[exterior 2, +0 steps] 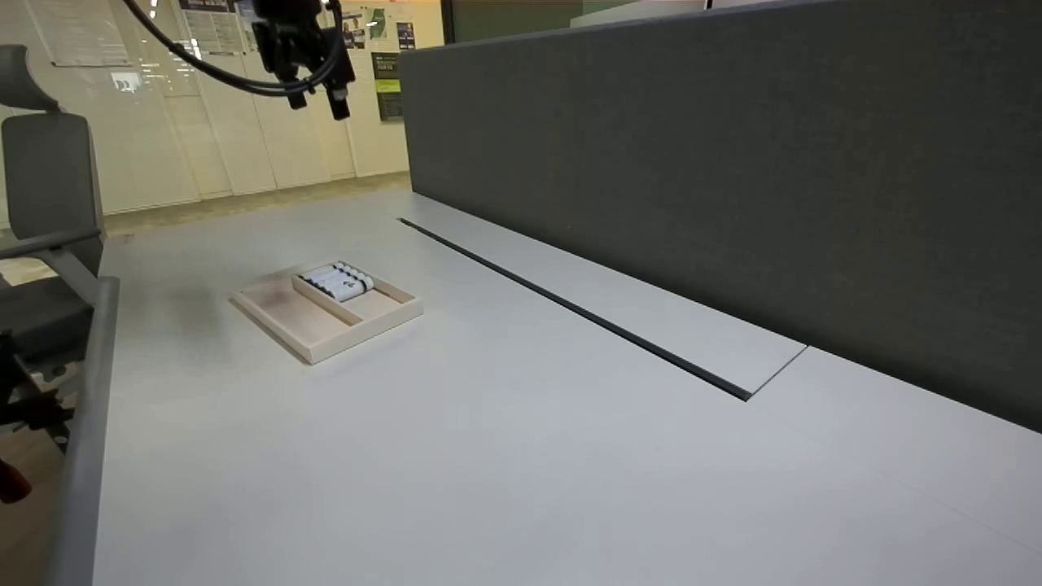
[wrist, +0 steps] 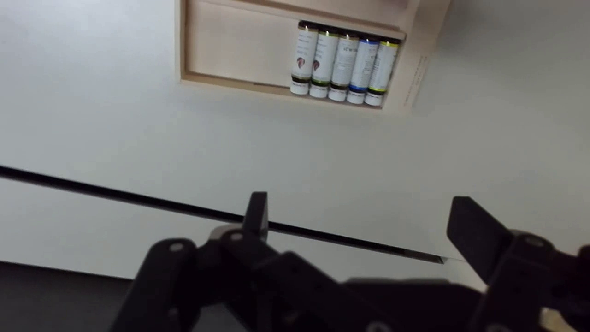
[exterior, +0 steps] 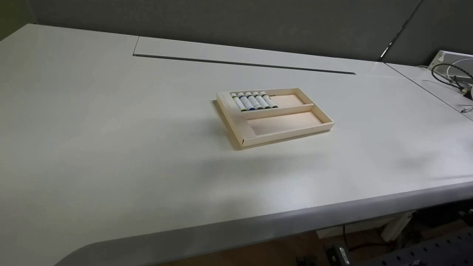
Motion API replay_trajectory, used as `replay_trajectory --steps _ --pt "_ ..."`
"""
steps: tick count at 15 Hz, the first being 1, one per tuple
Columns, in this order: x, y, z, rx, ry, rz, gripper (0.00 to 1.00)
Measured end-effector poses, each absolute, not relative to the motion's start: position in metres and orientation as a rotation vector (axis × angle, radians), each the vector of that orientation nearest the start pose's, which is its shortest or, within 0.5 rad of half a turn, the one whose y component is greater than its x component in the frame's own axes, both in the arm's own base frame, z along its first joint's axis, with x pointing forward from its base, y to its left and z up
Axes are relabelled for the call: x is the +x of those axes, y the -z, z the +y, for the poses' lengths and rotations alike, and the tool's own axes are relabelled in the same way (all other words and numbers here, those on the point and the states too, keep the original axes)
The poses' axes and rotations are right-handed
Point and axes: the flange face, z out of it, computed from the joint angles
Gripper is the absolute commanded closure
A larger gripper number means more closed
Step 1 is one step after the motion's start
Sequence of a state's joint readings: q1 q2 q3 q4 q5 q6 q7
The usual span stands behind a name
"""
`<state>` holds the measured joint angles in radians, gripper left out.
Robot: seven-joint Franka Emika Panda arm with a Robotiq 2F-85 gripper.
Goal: Take the object from the box and put it on the table
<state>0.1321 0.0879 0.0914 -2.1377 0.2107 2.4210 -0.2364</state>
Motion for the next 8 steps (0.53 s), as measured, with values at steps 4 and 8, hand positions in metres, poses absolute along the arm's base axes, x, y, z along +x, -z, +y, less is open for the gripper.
replay_trajectory --steps 4,8 --pt "0.5679 -0.3708 0.1197 -2.949 0.244 -0.404 0.00" --pt "0.5682 -0.3744 0.1208 -2.949 0.246 -0.400 0.00"
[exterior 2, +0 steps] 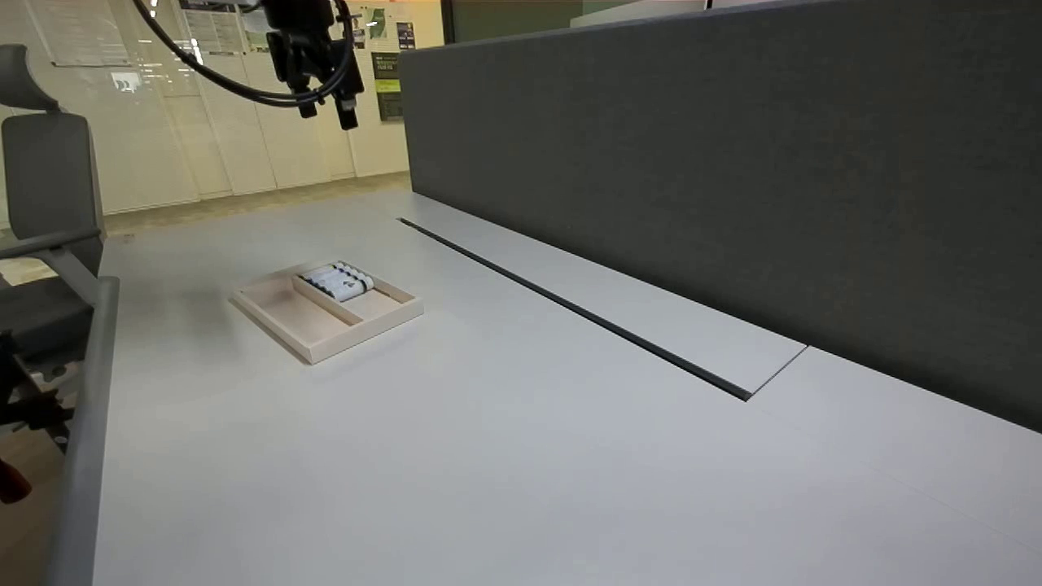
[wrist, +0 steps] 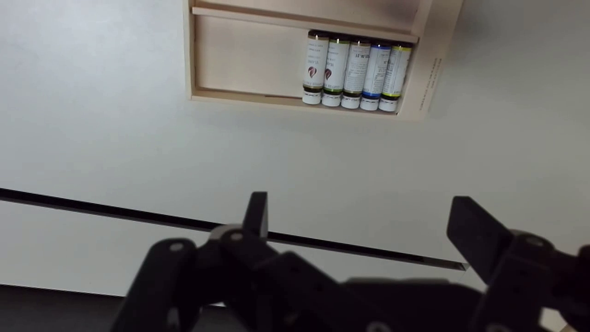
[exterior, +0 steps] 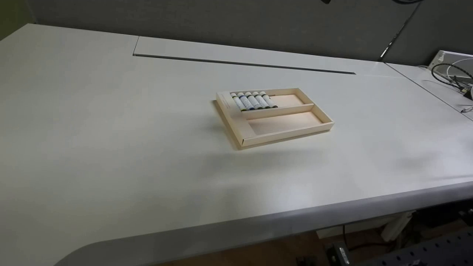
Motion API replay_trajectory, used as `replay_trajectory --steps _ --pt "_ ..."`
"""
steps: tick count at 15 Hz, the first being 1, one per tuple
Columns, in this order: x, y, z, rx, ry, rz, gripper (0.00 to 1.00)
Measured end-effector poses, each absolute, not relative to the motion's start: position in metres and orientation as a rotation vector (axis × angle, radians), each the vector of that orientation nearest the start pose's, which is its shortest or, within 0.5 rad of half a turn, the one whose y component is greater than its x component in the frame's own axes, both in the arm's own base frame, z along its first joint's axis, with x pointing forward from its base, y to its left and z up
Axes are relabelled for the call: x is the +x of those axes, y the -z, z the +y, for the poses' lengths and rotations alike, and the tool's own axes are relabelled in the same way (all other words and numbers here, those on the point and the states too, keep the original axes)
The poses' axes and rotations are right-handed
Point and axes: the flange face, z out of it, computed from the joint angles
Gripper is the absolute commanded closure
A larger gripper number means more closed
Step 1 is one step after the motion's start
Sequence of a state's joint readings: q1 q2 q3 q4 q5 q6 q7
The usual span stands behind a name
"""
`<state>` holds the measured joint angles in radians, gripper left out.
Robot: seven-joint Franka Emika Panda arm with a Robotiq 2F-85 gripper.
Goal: Take the object from the box and put it on the table
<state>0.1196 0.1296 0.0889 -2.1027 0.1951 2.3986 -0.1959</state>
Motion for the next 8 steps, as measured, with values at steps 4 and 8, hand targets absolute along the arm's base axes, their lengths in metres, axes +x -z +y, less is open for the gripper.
replay_trajectory --steps 4,8 --pt "0.568 -0.374 0.121 -2.948 0.245 -0.403 0.00" --pt "0.570 -0.354 0.117 -2.955 0.203 -0.376 0.00"
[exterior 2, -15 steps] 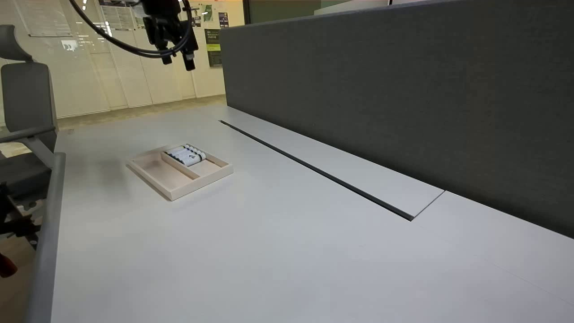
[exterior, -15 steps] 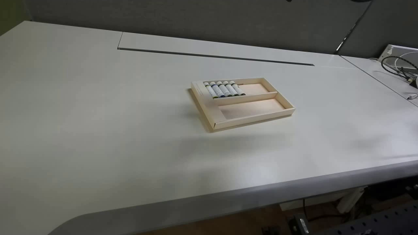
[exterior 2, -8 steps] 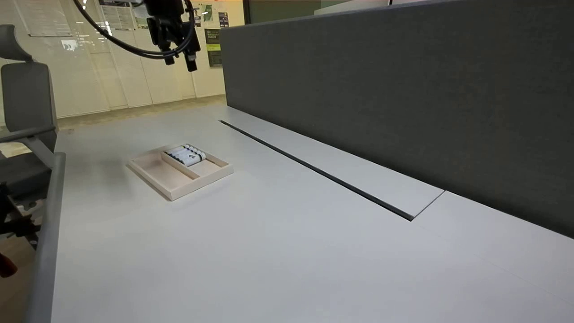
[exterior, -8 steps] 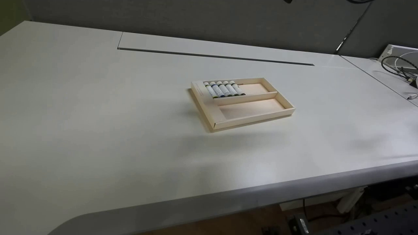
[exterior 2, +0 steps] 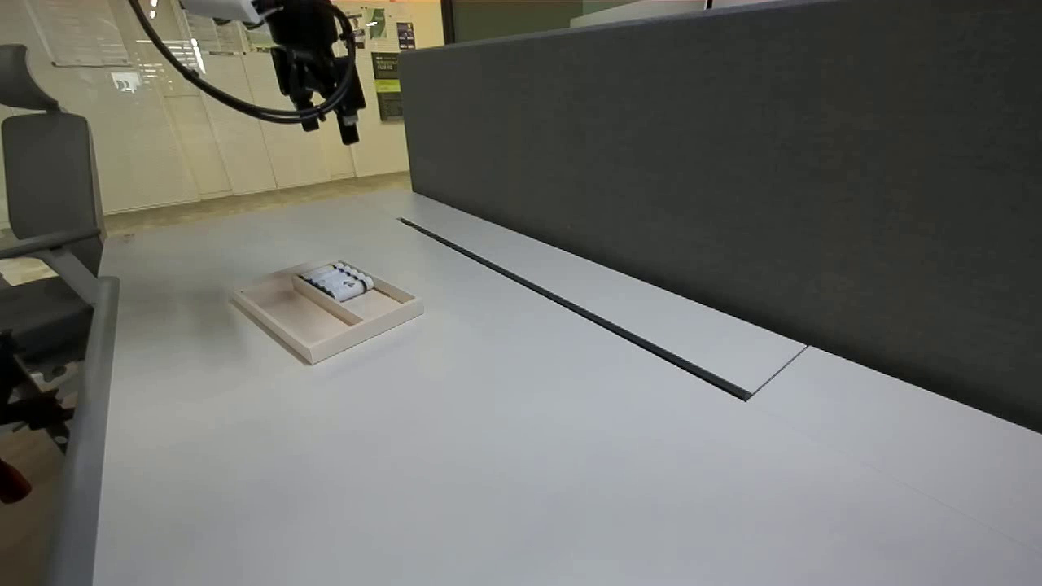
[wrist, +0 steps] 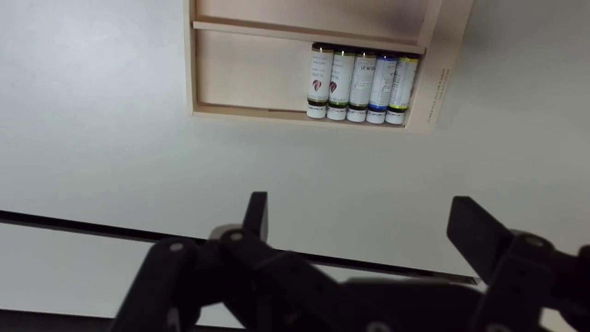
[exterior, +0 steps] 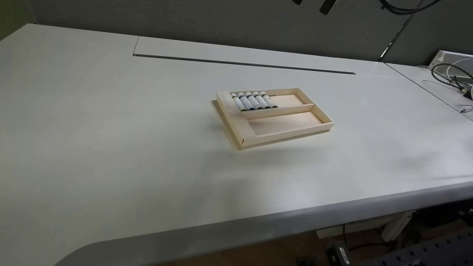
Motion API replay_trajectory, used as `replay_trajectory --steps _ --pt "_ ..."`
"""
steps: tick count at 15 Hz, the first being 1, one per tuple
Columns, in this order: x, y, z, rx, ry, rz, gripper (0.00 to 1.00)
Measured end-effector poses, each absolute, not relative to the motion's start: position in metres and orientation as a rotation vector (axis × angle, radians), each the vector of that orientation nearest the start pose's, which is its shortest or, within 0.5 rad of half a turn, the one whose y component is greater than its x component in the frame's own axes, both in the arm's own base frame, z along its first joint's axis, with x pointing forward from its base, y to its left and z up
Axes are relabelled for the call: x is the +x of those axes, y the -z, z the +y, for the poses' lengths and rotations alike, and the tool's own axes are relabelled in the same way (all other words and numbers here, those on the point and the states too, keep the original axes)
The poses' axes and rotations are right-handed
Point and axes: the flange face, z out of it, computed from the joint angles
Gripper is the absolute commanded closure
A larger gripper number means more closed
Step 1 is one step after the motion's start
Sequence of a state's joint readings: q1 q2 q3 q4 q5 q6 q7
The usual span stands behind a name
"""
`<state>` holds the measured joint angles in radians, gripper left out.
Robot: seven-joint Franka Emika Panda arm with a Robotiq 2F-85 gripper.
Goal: Take the object from the box and put it on the table
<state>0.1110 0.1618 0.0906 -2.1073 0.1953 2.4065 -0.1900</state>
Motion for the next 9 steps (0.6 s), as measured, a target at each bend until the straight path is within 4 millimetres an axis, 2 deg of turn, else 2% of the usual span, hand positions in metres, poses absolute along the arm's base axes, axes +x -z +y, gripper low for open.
replay_trajectory --steps 6,9 --pt "0.582 -0.282 0.102 -2.971 0.194 -0.268 0.00" --pt "0.585 -0.249 0.101 -2.972 0.202 -0.250 0.00"
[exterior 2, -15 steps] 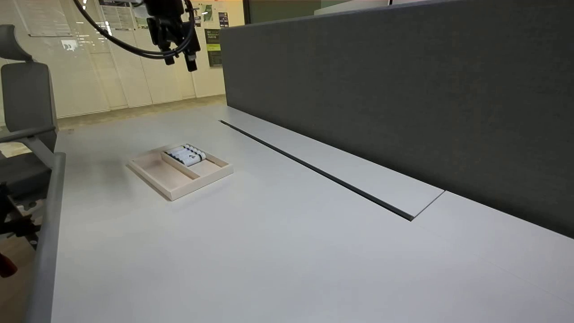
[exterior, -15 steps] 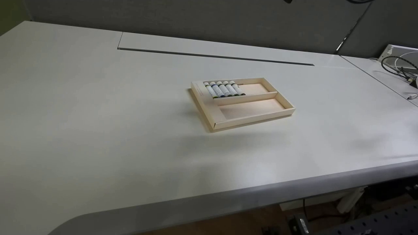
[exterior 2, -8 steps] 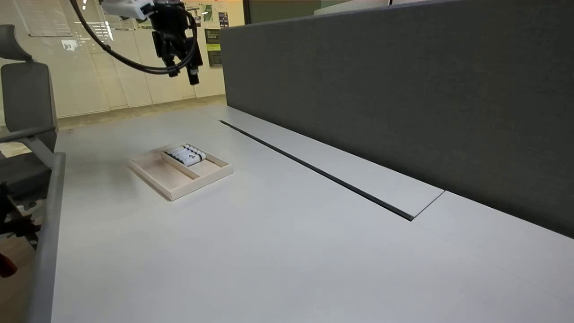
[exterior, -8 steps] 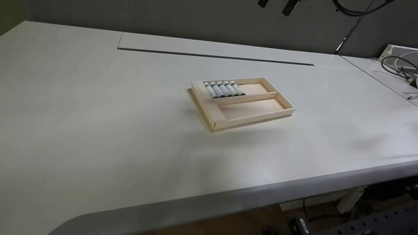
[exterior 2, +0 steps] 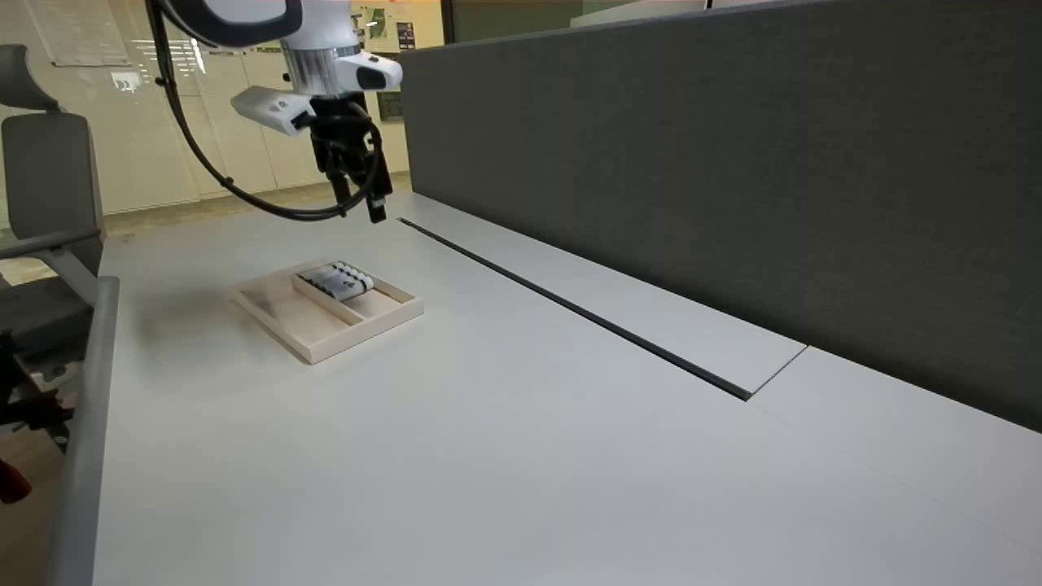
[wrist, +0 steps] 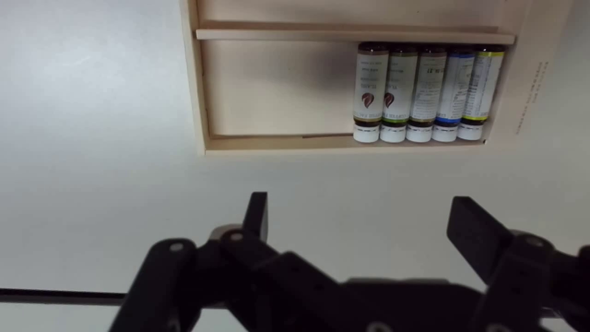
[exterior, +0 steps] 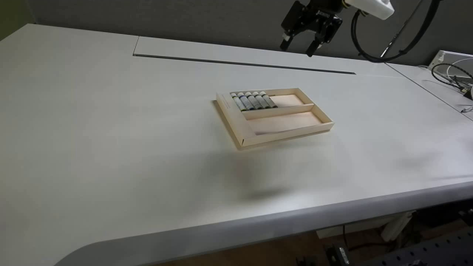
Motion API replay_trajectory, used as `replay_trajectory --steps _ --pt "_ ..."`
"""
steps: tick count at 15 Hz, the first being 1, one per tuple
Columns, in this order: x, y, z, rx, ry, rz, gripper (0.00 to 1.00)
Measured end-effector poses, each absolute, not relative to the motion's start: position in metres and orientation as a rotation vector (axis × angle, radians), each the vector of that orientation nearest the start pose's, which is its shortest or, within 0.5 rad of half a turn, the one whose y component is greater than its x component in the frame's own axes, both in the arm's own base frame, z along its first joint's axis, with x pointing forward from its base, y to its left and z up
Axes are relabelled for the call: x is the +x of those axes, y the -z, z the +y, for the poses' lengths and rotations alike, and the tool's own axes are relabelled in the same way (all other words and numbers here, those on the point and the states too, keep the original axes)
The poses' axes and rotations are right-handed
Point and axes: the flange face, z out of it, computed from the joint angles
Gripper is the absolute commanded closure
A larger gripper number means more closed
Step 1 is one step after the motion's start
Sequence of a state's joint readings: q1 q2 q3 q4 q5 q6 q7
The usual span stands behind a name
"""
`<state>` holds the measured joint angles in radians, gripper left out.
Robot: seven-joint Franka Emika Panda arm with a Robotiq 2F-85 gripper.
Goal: Take the object from the box and put it on the table
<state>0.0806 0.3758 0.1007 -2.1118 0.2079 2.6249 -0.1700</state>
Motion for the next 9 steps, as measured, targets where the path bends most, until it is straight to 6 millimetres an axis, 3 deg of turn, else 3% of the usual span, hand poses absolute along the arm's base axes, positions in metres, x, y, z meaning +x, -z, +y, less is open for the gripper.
replay_trajectory --steps 9 --pt "0.574 -0.183 0.117 -2.968 0.090 -0.284 0.00"
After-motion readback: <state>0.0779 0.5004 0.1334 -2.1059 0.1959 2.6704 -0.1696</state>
